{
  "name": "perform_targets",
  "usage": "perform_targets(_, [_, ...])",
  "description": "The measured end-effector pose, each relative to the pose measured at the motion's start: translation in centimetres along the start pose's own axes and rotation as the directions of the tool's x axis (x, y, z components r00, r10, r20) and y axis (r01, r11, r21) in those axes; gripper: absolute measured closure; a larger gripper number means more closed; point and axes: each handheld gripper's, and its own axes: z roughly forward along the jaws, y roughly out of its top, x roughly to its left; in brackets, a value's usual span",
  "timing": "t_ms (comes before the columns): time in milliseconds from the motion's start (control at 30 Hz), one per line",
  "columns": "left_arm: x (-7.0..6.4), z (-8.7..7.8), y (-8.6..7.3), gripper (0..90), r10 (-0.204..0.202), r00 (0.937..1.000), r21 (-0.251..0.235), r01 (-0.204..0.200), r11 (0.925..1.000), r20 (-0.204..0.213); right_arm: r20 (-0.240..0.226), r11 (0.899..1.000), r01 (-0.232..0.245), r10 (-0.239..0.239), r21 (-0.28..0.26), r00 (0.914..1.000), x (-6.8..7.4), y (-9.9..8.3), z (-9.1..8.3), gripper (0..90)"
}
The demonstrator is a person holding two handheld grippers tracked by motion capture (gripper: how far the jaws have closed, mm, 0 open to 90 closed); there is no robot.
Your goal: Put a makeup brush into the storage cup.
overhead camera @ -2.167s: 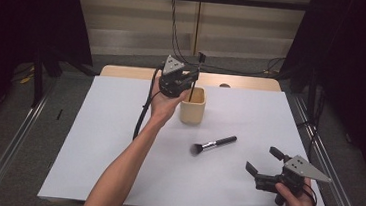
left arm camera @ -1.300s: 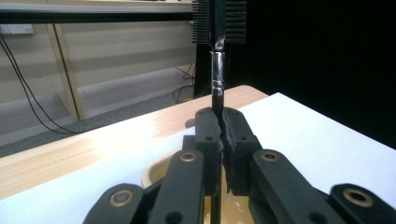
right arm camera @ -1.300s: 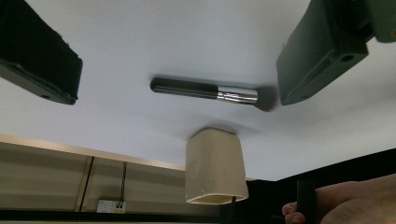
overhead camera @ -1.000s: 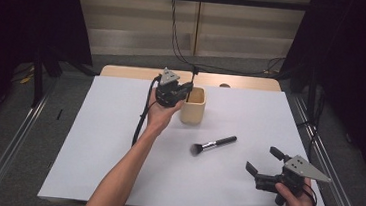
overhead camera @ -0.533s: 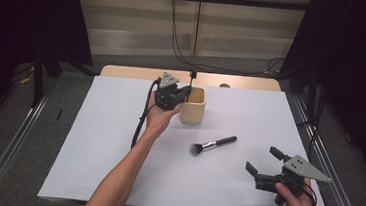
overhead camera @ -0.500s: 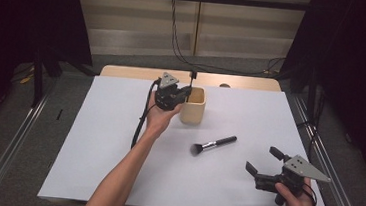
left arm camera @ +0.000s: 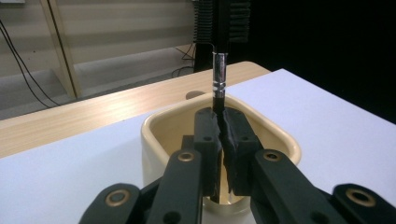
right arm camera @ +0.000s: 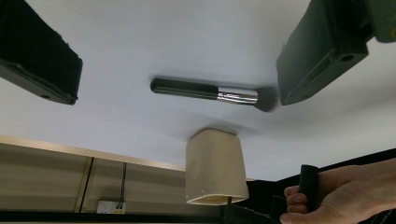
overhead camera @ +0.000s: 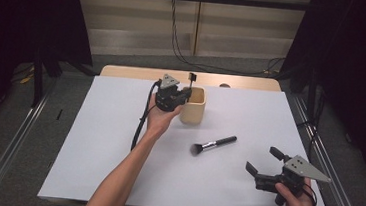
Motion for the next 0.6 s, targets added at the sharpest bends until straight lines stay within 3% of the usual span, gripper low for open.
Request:
perform_targets(100, [-0.16, -0.04, 0.06, 80.9, -0.004, 1.0, -0.004, 0.004, 1.0, 0.004, -0.001, 1.0, 0.003, -0.003, 0.004, 1.0, 0.02, 0.0, 0.03, 0.0])
perform_targets(233, [-0.05, -0.13, -0.01, 76.1, -0.042, 0.9991, 0.009, 0.042, 0.9991, 0.001, -0.002, 1.0, 0.0, 0.0, 0.0, 1.0, 0.06, 0.01, -0.02, 0.0])
perform_targets(600, [-0.17, -0.9, 0.09, 36.6, -0.035, 0.9992, -0.021, 0.034, 0.9992, -0.017, 0.0, 1.0, 0.0, 0.0, -0.001, 1.0, 0.05, 0.02, -0.03, 0.0])
